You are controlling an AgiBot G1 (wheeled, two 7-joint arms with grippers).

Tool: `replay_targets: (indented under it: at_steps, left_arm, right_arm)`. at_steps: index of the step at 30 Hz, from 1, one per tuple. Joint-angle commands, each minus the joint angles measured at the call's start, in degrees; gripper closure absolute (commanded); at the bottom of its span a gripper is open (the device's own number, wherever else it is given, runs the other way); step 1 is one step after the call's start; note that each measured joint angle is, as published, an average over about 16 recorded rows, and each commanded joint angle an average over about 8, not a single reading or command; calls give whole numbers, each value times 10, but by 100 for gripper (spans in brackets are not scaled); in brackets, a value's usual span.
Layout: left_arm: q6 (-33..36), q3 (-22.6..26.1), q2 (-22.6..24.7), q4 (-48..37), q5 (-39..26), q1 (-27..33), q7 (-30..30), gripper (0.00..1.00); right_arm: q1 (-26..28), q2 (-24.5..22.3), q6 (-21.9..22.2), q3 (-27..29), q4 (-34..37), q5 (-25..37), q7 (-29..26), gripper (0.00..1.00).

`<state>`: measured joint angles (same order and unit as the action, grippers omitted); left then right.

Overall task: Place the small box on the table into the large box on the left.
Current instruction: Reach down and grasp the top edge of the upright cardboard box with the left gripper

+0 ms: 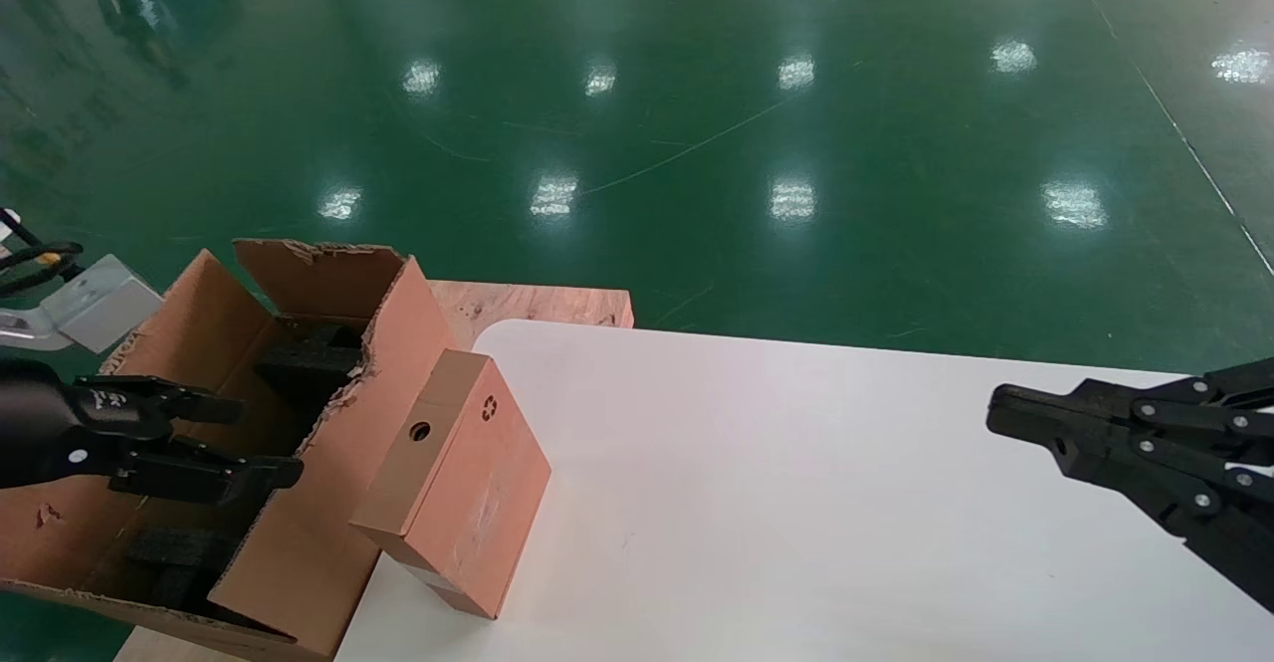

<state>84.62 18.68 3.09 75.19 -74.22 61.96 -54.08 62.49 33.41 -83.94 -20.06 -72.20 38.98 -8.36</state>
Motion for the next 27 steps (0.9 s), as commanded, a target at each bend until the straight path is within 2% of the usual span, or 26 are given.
replay_targets:
  at_steps: [1,6,14,27]
  left_arm:
    - [-1,-1,7,-1,-21,3,-11,0]
    - [3,-7,43,-32,-53,32,15,0]
    - [36,-3,115,-116,-78,101,103,0]
    - [59,75,211,-220,-140,219,151,0]
  right_arm:
    - [0,0,0,0,0,0,0,100]
    - [0,0,0,0,0,0,0,100]
    - [0,0,0,0,0,0,0,100]
    - [0,0,0,0,0,0,0,100]
